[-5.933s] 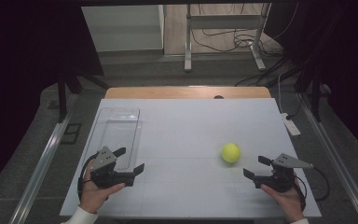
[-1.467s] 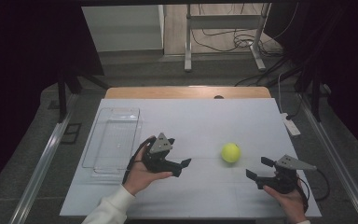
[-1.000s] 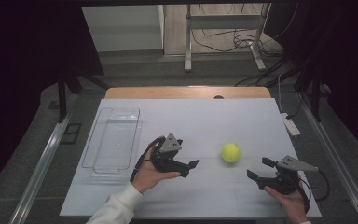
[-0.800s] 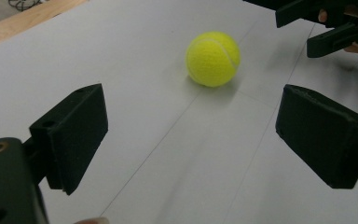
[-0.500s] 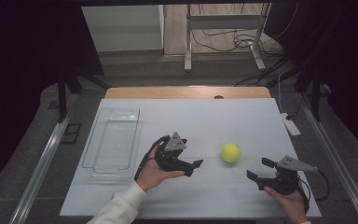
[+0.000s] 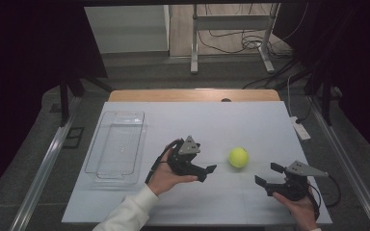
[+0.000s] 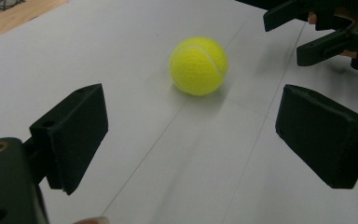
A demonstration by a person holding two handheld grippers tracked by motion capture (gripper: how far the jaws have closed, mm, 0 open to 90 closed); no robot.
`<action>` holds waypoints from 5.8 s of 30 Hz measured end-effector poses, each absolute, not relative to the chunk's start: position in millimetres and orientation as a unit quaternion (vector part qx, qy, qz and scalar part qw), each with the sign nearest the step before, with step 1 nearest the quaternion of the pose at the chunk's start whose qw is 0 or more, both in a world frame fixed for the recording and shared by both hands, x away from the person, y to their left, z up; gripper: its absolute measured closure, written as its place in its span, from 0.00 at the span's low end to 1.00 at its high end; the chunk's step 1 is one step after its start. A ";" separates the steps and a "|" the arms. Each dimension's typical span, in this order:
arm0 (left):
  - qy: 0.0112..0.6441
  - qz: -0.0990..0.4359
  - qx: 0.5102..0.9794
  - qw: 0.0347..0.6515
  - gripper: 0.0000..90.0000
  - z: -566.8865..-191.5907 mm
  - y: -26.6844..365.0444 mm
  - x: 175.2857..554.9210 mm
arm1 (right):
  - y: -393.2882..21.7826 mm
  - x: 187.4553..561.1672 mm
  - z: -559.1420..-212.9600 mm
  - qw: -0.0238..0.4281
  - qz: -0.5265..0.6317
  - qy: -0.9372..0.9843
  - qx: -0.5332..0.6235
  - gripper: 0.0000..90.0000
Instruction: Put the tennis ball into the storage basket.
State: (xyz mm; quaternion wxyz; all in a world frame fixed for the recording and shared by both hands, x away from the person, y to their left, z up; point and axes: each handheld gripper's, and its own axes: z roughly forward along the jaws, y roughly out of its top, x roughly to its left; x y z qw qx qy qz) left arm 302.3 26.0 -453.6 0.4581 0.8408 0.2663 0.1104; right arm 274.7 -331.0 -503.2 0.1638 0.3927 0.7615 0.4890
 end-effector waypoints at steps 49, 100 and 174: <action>0.257 0.080 0.851 0.450 0.11 -456.1 -10.3 322.4 | -331.6 274.6 -504.4 0.162 0.488 0.764 0.390 0.14; 0.253 0.040 0.865 0.433 0.11 -467.4 -51.1 361.9 | -332.5 275.0 -504.9 0.161 0.487 0.764 0.391 0.14; 0.255 0.002 0.896 0.363 0.27 -499.2 -97.5 389.1 | -333.0 275.2 -505.9 0.159 0.486 0.766 0.391 0.14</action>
